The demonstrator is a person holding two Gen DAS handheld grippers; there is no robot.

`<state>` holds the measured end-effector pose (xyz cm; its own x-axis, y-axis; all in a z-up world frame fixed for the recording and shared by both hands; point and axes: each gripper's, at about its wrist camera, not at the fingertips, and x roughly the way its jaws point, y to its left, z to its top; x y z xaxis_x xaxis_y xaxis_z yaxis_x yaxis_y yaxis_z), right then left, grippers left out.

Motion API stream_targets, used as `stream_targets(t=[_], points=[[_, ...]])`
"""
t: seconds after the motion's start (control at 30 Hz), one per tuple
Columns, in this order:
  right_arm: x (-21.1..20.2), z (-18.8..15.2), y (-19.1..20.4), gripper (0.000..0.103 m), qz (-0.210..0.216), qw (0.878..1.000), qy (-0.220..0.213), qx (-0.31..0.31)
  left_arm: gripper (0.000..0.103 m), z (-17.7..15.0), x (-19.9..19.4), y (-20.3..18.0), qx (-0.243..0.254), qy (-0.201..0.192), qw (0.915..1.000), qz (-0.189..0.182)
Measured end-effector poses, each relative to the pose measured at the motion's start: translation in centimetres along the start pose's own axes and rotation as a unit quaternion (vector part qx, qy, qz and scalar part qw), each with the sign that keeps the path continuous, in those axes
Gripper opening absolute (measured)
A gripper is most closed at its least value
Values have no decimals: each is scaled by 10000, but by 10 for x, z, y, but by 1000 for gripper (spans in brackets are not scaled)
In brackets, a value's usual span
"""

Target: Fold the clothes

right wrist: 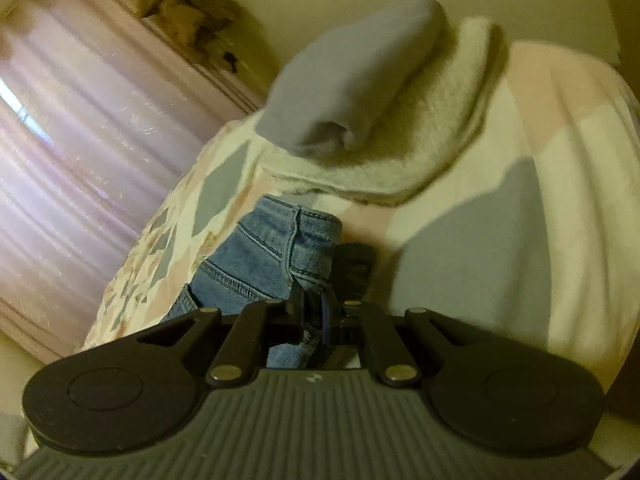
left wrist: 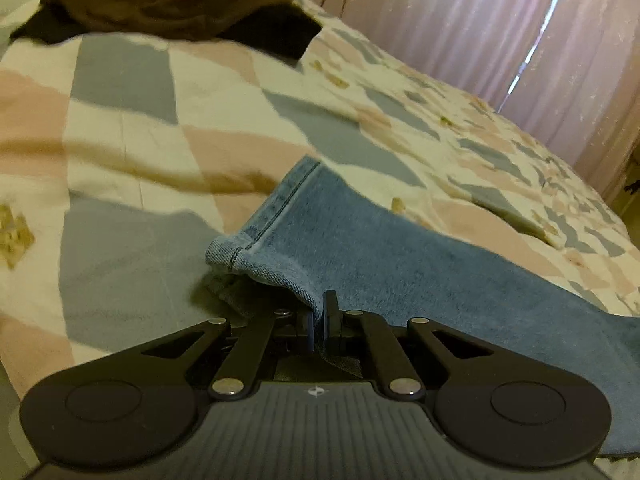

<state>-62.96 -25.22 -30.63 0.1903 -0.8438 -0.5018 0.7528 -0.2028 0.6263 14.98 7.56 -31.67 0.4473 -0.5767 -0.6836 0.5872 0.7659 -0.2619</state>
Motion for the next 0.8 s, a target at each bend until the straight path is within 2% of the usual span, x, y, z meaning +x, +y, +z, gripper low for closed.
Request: stream_targets(t=[0.07, 0.17, 0.2, 0.23, 0.3, 0.4, 0.47, 0.57, 0.67, 0.73, 0.8], points=[[9, -2, 4, 5, -162, 9996, 53, -220, 5, 0, 1, -3, 141, -27, 9999, 67], [31, -8, 9, 11, -553, 9963, 311, -588, 5, -8, 7, -6, 223, 27, 9996, 168], [31, -10, 8, 16, -608, 9958, 322, -609, 5, -10, 7, -5, 209, 34, 9996, 173], [31, -11, 11, 21, -660, 9950, 321, -682, 6, -12, 5, -3, 176, 18, 9997, 155], [26, -13, 22, 53, -879, 9902, 226, -1060, 10, -14, 0, 1, 91, -1, 9999, 103], [16, -15, 39, 69, -1255, 9797, 8, -1564, 16, -10, -7, 12, -217, 64, 9997, -63], [9, -17, 48, 71, -1417, 9745, -156, -1734, 19, -8, -9, 18, -396, 82, 9991, -135], [-2, -24, 58, 74, -1442, 9701, -270, -1936, 22, -9, -8, 18, -295, 26, 9995, -65], [-3, -32, 63, 73, -1433, 9662, -214, -2133, 11, -10, -3, 12, 89, -149, 9998, -68], [3, -36, 63, 72, -1387, 9686, -112, -2060, 9, -10, 1, 3, 554, -313, 9980, -13], [4, -40, 61, 69, -1304, 9727, -26, -1922, 7, -11, 7, -2, 801, -312, 9963, -16]])
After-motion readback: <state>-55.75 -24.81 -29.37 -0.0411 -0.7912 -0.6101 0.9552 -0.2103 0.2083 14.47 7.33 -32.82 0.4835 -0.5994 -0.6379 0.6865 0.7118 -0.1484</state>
